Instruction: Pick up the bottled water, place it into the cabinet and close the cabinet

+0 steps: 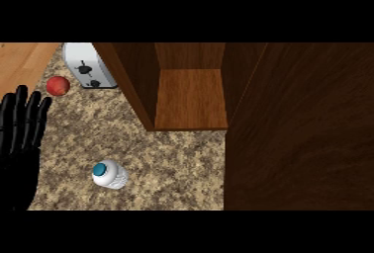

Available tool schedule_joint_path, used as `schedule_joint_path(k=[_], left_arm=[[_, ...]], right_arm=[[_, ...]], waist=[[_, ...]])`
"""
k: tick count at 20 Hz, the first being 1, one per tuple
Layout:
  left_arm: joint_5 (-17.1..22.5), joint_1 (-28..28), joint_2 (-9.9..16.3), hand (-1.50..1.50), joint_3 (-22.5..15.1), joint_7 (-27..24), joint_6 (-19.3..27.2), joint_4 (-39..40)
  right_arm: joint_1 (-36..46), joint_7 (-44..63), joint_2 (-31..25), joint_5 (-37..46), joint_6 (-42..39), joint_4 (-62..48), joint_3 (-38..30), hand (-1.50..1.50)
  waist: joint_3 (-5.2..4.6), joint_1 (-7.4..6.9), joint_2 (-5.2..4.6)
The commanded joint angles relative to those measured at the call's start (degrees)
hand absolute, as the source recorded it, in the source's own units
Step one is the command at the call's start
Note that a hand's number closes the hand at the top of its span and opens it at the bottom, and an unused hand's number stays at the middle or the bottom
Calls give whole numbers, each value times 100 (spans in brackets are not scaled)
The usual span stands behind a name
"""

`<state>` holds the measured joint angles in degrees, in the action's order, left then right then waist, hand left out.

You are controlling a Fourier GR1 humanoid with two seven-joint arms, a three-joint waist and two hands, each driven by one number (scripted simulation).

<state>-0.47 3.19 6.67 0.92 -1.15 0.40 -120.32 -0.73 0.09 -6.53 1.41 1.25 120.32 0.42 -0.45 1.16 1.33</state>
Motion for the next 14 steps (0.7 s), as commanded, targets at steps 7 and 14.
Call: schedule_joint_path(k=[7, 14], left_arm=[[-617, 848, -656, -150, -392, 887, 2742, -798], [-1967, 1567, -665, -150, -2643, 1130, 4774, -1245]], right_arm=[[-997, 363, 135, -605, -526, 380, 556, -150], [-2046, 959, -181, -1142, -885, 1832, 690, -150]], waist=[[42, -229, -74], [55, -22, -82]])
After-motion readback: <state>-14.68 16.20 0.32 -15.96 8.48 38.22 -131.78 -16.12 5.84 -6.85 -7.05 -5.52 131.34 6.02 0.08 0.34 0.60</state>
